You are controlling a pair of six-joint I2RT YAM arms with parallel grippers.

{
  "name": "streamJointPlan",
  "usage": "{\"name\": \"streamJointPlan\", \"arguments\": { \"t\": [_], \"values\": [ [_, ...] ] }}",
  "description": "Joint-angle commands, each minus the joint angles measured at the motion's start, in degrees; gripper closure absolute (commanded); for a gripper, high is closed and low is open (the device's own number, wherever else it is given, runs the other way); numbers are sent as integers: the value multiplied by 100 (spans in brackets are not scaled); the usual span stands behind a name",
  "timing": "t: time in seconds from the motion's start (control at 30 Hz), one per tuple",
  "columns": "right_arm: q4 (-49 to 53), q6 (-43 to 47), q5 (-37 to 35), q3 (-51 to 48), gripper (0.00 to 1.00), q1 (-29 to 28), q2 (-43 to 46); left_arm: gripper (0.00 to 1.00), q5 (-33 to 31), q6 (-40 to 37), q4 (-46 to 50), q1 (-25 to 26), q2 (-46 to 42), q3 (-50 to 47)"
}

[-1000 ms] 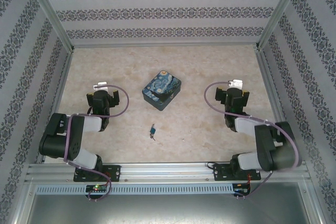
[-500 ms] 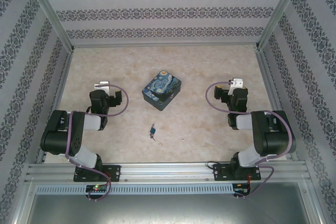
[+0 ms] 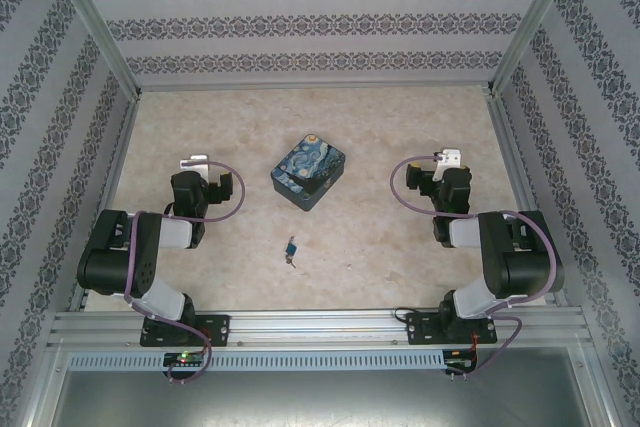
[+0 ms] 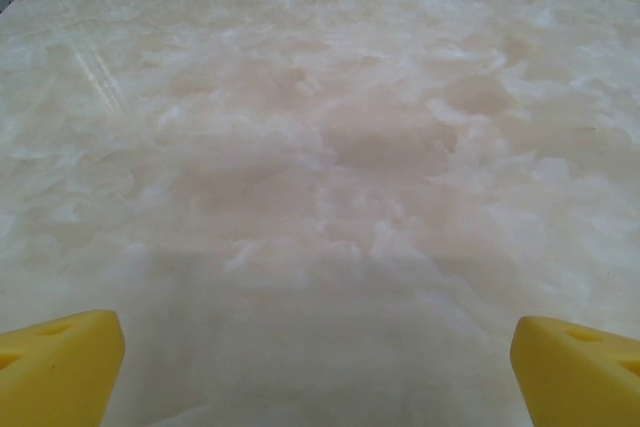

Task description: Unlock a padlock with a key

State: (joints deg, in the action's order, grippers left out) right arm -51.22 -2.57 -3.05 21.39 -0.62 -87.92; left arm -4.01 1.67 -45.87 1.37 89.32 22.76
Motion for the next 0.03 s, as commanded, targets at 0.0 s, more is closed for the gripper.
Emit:
{"name": "streamJointPlan", "arguments": {
  "t": [0.0],
  "values": [
    [-89, 94, 147, 54, 2, -28, 108, 1, 91, -53, -212, -93, 37, 88]
  ]
}}
